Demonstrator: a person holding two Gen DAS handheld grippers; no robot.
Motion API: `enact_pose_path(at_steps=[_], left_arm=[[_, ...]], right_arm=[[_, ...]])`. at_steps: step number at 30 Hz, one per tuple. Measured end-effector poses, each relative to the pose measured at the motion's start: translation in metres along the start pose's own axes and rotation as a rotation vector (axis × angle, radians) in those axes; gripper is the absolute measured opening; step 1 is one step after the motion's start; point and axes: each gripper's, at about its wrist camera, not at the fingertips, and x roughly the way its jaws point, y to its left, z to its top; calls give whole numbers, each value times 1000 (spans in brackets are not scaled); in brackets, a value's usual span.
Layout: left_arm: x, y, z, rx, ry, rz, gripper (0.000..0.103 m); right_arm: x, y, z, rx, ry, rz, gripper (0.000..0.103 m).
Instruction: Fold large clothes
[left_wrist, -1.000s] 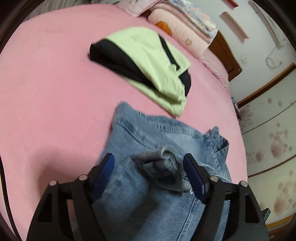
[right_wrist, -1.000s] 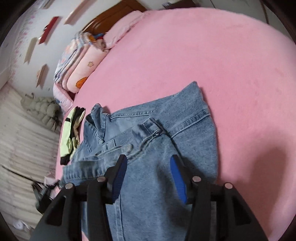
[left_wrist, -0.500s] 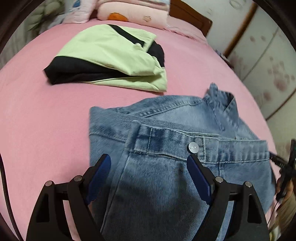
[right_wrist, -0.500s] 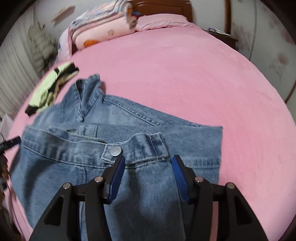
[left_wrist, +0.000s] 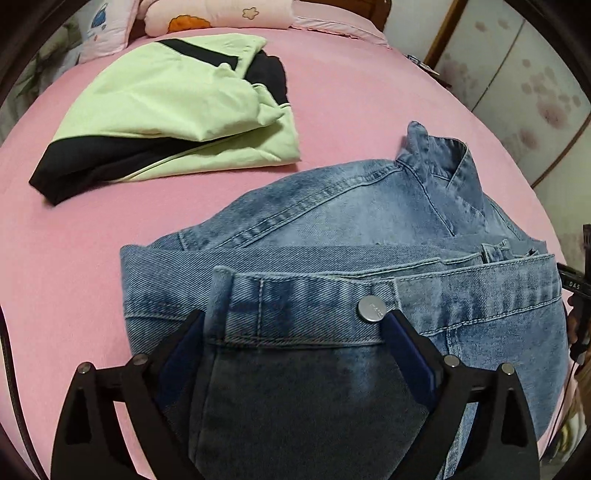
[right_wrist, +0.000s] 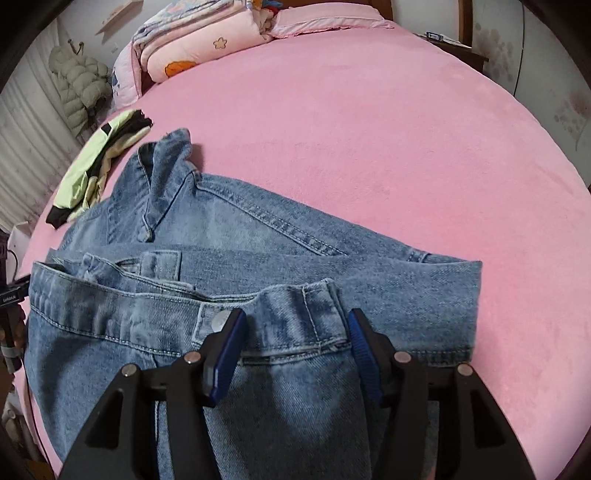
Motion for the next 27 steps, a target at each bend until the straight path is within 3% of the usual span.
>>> enact_pose_path(at_steps=[3,4,5,6,7,9,13,16,19,22,27], left_arm=[[-1,-7,-4,30,-19,39,86],[-2,-9,-5,42,-25,57,82],[-4,-13,-7,62,-37,82,71],[-8,-18,-10,84,-49,111,51],[-12,-24,-13,109,-64,203,34],[-21,-31,-19,124,-97,280,27],[-50,-42,-26,105,-209,369,22],[-71,-52,-20,107,-290,402,21],[-90,-55,-1,59,-359,396,21],[-87,-46,26,4,-360,382,22],[-36,-32,50,-22,-270,392,22]], right_arm=[[-1,6,-2,-40,-7,-29,55],[-2,8,-3,-47,-13,-33,50],[-4,11,-5,-59,-26,-50,43],[-5,13,-5,-65,-34,-57,39],[-10,17,-7,-72,-51,-72,32],[-21,21,-11,-80,-90,-119,28],[-55,16,-13,-46,-210,-188,27],[-89,4,-8,14,-313,-142,27],[-109,7,5,22,-392,-151,26],[-111,7,22,54,-430,-136,26],[-61,-7,54,106,-344,-155,26]])
